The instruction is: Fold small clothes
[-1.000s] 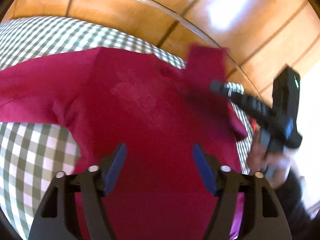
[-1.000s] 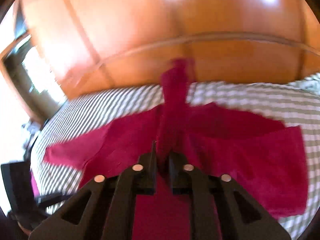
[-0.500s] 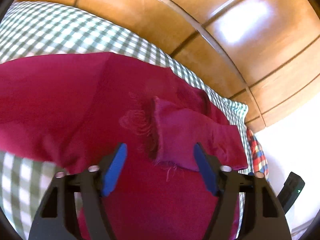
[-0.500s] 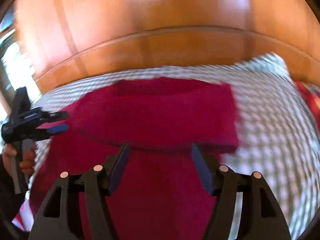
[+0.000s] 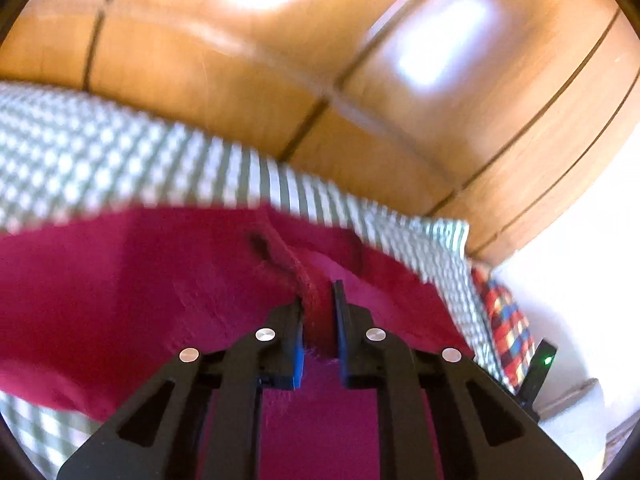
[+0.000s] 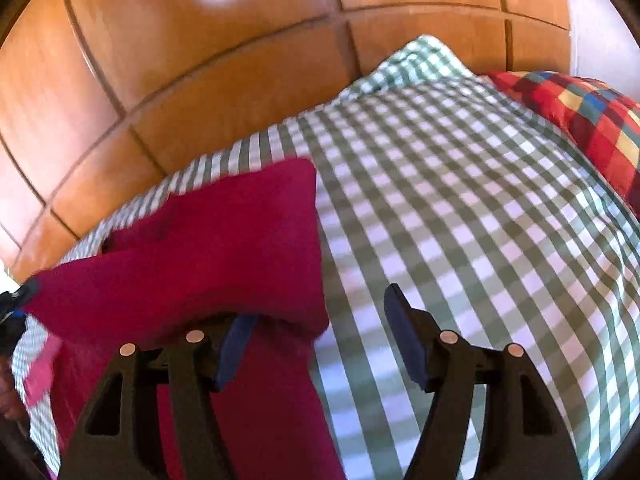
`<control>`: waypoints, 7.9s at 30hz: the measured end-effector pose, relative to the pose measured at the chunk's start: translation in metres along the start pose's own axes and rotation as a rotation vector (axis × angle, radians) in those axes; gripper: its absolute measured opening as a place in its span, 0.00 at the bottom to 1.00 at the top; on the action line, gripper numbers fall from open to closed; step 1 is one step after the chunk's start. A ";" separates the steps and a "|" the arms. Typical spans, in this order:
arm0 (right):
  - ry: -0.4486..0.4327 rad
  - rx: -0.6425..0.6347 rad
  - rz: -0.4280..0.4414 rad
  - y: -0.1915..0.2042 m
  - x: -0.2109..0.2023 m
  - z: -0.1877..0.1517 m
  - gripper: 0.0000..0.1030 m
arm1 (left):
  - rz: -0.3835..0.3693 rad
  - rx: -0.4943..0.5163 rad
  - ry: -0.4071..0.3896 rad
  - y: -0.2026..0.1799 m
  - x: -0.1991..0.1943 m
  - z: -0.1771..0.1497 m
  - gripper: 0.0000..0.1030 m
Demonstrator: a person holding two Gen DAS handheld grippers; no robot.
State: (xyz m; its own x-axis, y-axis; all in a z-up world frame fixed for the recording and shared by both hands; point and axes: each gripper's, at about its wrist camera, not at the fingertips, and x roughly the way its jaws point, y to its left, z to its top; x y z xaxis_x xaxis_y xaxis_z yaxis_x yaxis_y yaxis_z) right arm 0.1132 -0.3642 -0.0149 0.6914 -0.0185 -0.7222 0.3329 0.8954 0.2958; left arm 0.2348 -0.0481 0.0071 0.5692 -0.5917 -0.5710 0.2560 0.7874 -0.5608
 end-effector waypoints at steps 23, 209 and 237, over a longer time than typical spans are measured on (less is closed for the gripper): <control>-0.021 -0.306 -0.101 0.034 -0.050 -0.030 0.79 | 0.260 -0.026 -0.039 0.055 -0.031 -0.033 0.11; 0.043 -0.173 0.050 0.047 -0.007 0.010 0.51 | 0.167 -0.024 -0.103 0.037 -0.088 -0.062 0.40; 0.024 -0.348 -0.027 0.097 0.071 -0.029 0.85 | 0.304 0.056 -0.028 0.031 -0.024 -0.082 0.50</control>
State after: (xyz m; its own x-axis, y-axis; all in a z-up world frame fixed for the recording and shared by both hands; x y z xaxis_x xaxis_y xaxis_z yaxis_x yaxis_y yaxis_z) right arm 0.1758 -0.2659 -0.0557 0.6688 -0.0377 -0.7425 0.1097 0.9928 0.0484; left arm 0.1651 -0.0240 -0.0453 0.6473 -0.3233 -0.6903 0.1131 0.9363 -0.3324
